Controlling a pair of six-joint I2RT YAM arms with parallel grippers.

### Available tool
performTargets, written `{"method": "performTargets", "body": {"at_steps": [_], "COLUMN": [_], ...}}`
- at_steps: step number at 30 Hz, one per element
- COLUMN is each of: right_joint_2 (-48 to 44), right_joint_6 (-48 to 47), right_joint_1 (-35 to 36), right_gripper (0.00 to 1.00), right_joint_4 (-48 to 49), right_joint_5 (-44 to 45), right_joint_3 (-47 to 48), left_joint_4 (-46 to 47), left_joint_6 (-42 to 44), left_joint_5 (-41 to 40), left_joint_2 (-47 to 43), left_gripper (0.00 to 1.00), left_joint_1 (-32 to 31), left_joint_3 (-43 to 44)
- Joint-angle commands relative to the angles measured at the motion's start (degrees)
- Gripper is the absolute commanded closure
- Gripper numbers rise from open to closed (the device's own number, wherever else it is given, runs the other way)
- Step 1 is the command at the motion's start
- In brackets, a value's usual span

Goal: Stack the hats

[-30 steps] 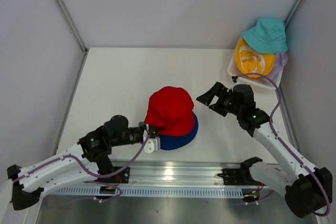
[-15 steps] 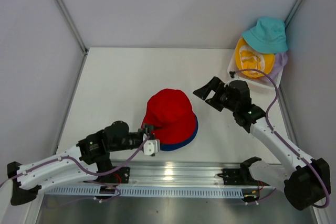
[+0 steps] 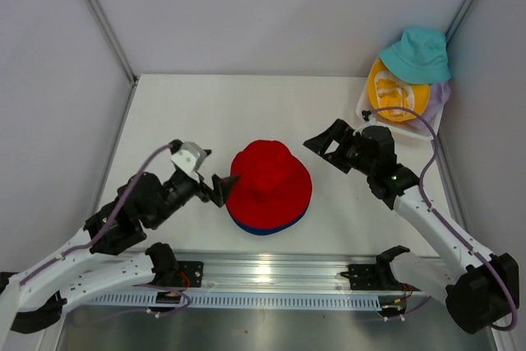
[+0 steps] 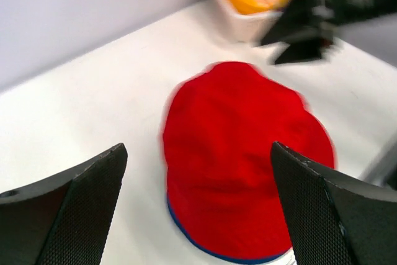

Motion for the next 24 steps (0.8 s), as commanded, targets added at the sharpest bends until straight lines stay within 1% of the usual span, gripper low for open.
{"method": "performTargets", "body": {"at_steps": [1,2,3,4,5,6,7,8,9,10,11,12,15,19,21,24], "right_joint_2": [-3.8,-5.0,-5.6,-6.0,-6.9,-7.1,-7.7,-9.1,-9.9,-10.8,-12.3,-12.9,-14.3,-13.9,-13.8,-13.6], "right_joint_6": [1.7,2.5,3.9,4.7,5.4,6.8,7.6,8.3,11.1,12.6,14.4,17.5,19.7,21.2,22.1,23.0], "right_joint_1": [-0.7,-0.8,-0.7,-0.6,-0.4,-0.4,-0.2,0.3,0.6,0.8,1.2,1.6,3.5,5.2,6.2,6.8], "right_gripper": [0.01,0.01,0.02,0.03,0.07,0.08,0.1,0.13,0.15,0.18,0.21,0.22,0.24,0.25,0.27,0.31], "right_joint_4": [2.4,2.9,3.6,3.6,3.0,1.3,0.9,1.0,1.5,2.5,3.9,4.7,5.8,6.5,8.2,8.3], "right_joint_5": [-0.5,-0.7,-1.1,-1.1,-0.7,-0.6,-0.6,-0.7,-0.8,-1.0,-1.2,-1.2,-0.4,-1.1,-1.1,-1.3], "right_joint_3": [-2.2,-2.8,-3.4,-4.0,-4.8,-5.1,-5.5,-7.2,-8.3,-9.6,-12.0,-13.1,-15.3,-15.8,-16.6,-16.9], "left_joint_4": [-8.0,-11.0,-14.5,-19.3,-20.4,-20.5,-18.8,-17.2,-15.2,-11.1,-9.5,-8.6,-3.9,0.7,1.6,2.5], "left_joint_6": [-21.5,-30.9,-36.0,-39.6,-45.3,-47.6,-49.4,-53.8,-55.6,-57.1,-59.9,-61.3,-63.3,-64.3,-64.2,-64.1], "left_joint_5": [-18.5,-21.2,-20.8,-18.9,-13.6,-10.7,-7.8,-3.1,-1.1,0.8,3.1,3.8,7.1,8.1,7.5,6.9], "left_joint_2": [0.4,0.0,-0.1,-0.3,-1.0,-1.3,-1.7,-2.6,-2.9,-3.1,-2.8,-1.9,0.2,1.9,2.3,3.4], "left_gripper": [0.0,0.0,0.01,0.01,0.0,0.01,0.01,0.01,0.03,0.04,0.05,0.05,0.06,0.08,0.08,0.09], "left_joint_1": [6.1,8.7,12.1,19.8,23.1,26.1,30.0,31.3,32.9,33.4,33.8,34.6,35.5,36.1,36.2,36.7], "left_joint_3": [3.5,3.8,4.2,4.2,3.7,2.9,-0.2,-1.6,-4.6,-7.1,-9.0,-9.5,-11.3,-12.8,-12.8,-13.1]}}
